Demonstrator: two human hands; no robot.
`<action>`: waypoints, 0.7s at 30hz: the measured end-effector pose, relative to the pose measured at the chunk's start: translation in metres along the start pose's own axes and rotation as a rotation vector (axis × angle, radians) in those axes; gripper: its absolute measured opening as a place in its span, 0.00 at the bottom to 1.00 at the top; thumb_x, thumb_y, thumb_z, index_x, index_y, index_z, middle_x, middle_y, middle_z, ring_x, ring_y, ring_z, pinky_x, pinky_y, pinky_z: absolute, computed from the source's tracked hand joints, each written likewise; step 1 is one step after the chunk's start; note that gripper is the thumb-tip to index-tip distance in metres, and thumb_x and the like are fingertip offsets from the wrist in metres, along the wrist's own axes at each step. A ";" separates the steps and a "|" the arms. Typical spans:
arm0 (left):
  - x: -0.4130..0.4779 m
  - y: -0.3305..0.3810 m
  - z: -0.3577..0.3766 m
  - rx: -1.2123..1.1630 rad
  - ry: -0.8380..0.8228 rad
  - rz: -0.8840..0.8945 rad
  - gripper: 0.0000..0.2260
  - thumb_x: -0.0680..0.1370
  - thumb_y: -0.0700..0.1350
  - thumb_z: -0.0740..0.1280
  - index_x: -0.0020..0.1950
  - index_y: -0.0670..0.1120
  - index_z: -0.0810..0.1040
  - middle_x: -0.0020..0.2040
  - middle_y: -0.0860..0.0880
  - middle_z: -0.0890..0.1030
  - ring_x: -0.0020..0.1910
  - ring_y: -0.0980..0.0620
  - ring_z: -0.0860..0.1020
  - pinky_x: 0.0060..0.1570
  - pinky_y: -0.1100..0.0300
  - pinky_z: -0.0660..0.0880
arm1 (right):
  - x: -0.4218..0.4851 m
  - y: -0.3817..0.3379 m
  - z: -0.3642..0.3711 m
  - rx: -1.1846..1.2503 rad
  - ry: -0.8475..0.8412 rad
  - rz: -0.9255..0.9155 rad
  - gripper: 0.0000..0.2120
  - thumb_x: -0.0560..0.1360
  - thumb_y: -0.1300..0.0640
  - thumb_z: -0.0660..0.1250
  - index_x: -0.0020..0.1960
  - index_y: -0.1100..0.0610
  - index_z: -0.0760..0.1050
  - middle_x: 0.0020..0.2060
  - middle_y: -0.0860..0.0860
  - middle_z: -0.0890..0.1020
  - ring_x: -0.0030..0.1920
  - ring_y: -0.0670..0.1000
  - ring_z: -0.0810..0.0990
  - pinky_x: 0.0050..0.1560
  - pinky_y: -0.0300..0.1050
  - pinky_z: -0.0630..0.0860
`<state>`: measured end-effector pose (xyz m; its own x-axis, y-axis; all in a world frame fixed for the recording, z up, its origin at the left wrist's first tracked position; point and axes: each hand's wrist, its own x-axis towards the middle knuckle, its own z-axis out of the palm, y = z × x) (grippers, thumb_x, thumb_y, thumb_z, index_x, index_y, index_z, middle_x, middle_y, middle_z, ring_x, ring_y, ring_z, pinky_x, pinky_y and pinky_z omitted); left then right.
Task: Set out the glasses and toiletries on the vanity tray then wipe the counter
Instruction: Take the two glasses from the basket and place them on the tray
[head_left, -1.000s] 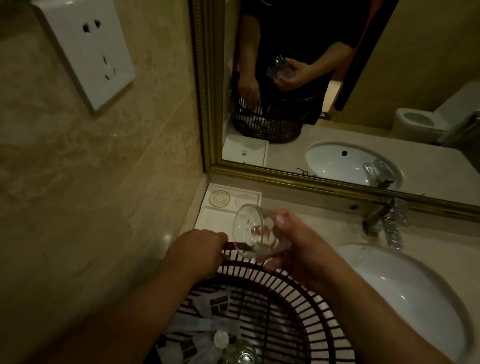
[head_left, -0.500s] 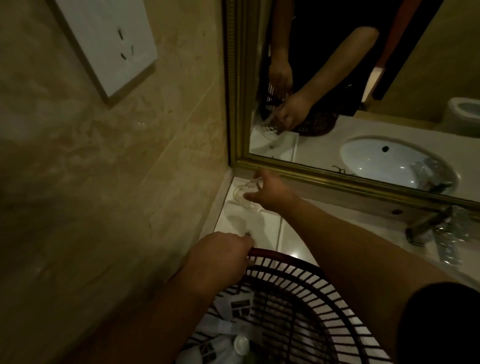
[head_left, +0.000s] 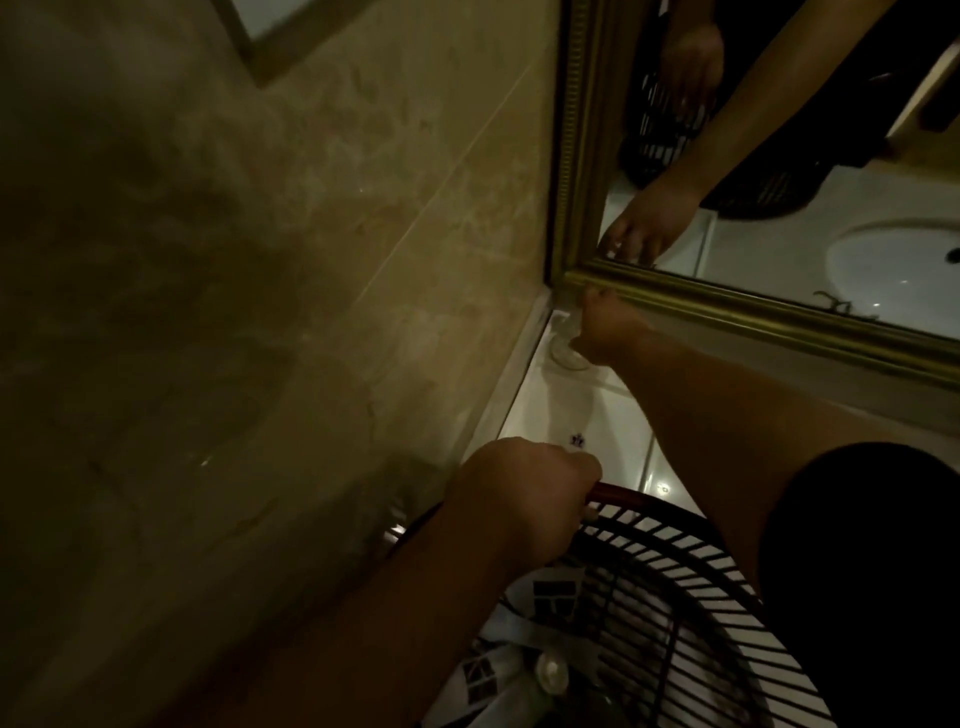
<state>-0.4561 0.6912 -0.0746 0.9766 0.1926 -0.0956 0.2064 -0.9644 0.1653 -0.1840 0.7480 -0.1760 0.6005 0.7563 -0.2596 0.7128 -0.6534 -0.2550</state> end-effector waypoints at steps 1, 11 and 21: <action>0.000 0.000 0.000 -0.002 0.007 0.004 0.09 0.78 0.51 0.70 0.54 0.50 0.75 0.44 0.49 0.81 0.39 0.47 0.79 0.31 0.57 0.58 | 0.001 -0.002 0.003 -0.004 -0.004 0.001 0.37 0.74 0.57 0.73 0.78 0.58 0.61 0.73 0.63 0.68 0.66 0.65 0.75 0.64 0.57 0.76; -0.001 -0.002 0.003 0.000 0.057 0.025 0.09 0.77 0.51 0.71 0.53 0.49 0.76 0.44 0.48 0.81 0.40 0.47 0.80 0.34 0.58 0.61 | -0.005 -0.008 0.007 0.033 0.057 -0.034 0.32 0.76 0.63 0.67 0.78 0.57 0.62 0.74 0.63 0.66 0.67 0.64 0.75 0.66 0.56 0.73; 0.001 -0.004 0.011 0.054 0.129 0.045 0.10 0.75 0.56 0.70 0.47 0.51 0.76 0.38 0.50 0.79 0.35 0.47 0.79 0.31 0.58 0.61 | -0.130 -0.003 -0.054 0.240 0.242 -0.115 0.19 0.77 0.56 0.68 0.67 0.53 0.77 0.61 0.54 0.82 0.58 0.55 0.81 0.52 0.43 0.75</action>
<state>-0.4570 0.6933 -0.0862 0.9851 0.1676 0.0386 0.1624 -0.9802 0.1135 -0.2440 0.6536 -0.0911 0.6100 0.7924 0.0044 0.6925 -0.5303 -0.4891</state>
